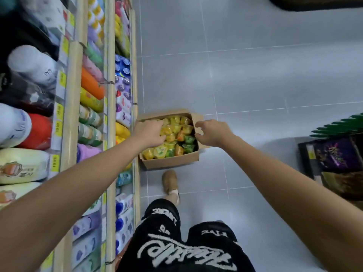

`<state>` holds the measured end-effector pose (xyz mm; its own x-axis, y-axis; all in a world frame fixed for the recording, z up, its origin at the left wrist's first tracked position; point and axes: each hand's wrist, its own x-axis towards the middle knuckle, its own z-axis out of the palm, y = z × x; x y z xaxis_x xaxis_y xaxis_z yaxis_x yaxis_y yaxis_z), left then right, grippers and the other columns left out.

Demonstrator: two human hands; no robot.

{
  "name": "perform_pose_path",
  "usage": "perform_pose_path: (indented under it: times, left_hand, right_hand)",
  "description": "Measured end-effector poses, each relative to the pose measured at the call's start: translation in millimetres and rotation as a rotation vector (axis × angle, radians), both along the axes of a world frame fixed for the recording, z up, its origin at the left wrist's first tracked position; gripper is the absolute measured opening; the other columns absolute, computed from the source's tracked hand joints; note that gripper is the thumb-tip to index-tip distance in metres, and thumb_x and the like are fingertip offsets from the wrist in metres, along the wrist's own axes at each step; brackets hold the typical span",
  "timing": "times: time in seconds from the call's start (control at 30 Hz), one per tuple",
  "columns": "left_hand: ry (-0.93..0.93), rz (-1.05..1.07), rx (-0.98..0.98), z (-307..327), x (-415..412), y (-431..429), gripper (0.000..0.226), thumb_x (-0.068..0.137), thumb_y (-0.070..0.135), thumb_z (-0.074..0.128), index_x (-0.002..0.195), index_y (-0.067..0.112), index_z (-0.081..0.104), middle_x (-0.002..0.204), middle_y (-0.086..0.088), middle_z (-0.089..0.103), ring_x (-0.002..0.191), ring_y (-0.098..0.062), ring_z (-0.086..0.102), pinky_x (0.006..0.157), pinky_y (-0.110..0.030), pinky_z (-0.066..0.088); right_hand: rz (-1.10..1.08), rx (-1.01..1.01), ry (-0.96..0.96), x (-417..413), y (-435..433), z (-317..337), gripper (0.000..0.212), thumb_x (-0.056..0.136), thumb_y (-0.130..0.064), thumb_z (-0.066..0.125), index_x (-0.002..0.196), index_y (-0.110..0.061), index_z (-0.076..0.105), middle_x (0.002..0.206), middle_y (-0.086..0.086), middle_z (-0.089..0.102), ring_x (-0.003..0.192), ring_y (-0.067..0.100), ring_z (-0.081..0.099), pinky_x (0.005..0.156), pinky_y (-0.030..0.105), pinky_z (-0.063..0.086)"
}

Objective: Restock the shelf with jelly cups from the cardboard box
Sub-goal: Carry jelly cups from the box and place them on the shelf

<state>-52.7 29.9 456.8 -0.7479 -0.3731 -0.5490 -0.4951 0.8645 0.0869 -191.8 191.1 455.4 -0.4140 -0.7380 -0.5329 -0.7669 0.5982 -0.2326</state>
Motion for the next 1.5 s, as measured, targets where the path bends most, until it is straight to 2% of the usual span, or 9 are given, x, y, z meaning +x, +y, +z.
perform_pose_path:
  times: [0.1,0.2,0.33,0.47,0.87,1.03,1.13,1.3,1.5]
  left_hand:
    - [-0.075,0.042,0.086,-30,7,-28,0.044,0.094,0.038,0.050,0.132,0.015,0.049,0.126,-0.006,0.059,0.114,-0.029,0.056,0.074,-0.032,0.042]
    - [-0.102,0.101,0.150,-61,14,-49,0.047,0.093,0.041,0.050,0.134,0.017,0.047,0.132,-0.006,0.056,0.118,-0.029,0.054,0.082,-0.035,0.046]
    - [-0.119,0.199,0.185,-101,17,-65,0.052,0.094,0.044,0.047,0.139,0.018,0.043,0.138,-0.005,0.050,0.124,-0.027,0.050,0.091,-0.038,0.047]
    - [-0.130,0.286,0.182,-152,2,-74,0.051,0.091,0.045,0.050,0.135,0.018,0.047,0.131,-0.006,0.055,0.116,-0.029,0.055,0.085,-0.035,0.047]
    - [-0.070,0.707,0.350,-404,-36,-62,0.058,0.083,0.050,0.060,0.129,0.017,0.046,0.125,-0.005,0.056,0.115,-0.030,0.055,0.090,-0.043,0.048]
    - [-0.017,0.750,0.312,-478,-63,-61,0.088,0.087,0.050,0.060,0.152,0.017,0.010,0.148,-0.009,0.036,0.133,-0.029,0.039,0.097,-0.042,0.042]
    - [0.060,0.823,0.294,-515,-75,-63,0.097,0.084,0.049,0.064,0.153,0.019,0.002,0.148,-0.012,0.034,0.134,-0.030,0.037,0.098,-0.042,0.041]
    - [0.162,0.955,0.298,-559,-84,-71,0.088,0.082,0.046,0.069,0.148,0.018,0.018,0.145,-0.008,0.038,0.130,-0.027,0.042,0.098,-0.040,0.042]
    - [0.322,1.045,0.293,-579,-85,-68,0.086,0.071,0.046,0.078,0.137,0.015,0.032,0.136,-0.005,0.043,0.125,-0.021,0.045,0.093,-0.028,0.042]
  right_hand:
    - [0.009,0.035,-0.035,2,-33,-25,0.040,0.093,-0.038,0.045,0.127,-0.019,0.054,0.117,0.007,0.063,0.111,0.029,0.056,0.073,0.032,0.039]
    - [0.027,0.081,-0.076,5,-57,-49,0.035,0.094,-0.034,0.044,0.122,-0.014,0.055,0.111,0.010,0.064,0.104,0.029,0.058,0.069,0.029,0.037]
    - [0.042,0.154,-0.104,7,-80,-86,0.034,0.096,-0.034,0.041,0.119,-0.011,0.052,0.109,0.012,0.064,0.102,0.031,0.058,0.068,0.031,0.039]
    - [0.022,0.184,-0.129,1,-100,-144,0.036,0.096,-0.038,0.041,0.120,-0.012,0.051,0.111,0.011,0.063,0.103,0.031,0.059,0.073,0.035,0.045]
    - [-0.228,0.203,-0.176,-32,-127,-378,0.039,0.094,-0.034,0.046,0.123,-0.010,0.053,0.109,0.013,0.063,0.103,0.032,0.058,0.069,0.031,0.040]
    - [-0.477,0.192,-0.190,-41,-118,-463,0.041,0.093,-0.032,0.049,0.125,-0.006,0.044,0.106,0.015,0.061,0.099,0.036,0.059,0.068,0.033,0.038]
    - [-0.575,0.136,-0.170,-45,-116,-507,0.057,0.092,-0.030,0.050,0.141,-0.008,0.031,0.112,0.020,0.058,0.101,0.039,0.058,0.076,0.040,0.044]
    - [-0.693,0.107,-0.206,-51,-124,-552,0.074,0.096,-0.034,0.049,0.154,-0.019,0.005,0.129,0.023,0.048,0.109,0.038,0.055,0.089,0.040,0.044]
    - [-0.869,-0.076,-0.189,-59,-133,-588,0.063,0.092,-0.036,0.059,0.142,-0.012,0.030,0.118,0.019,0.059,0.108,0.036,0.058,0.091,0.042,0.048]
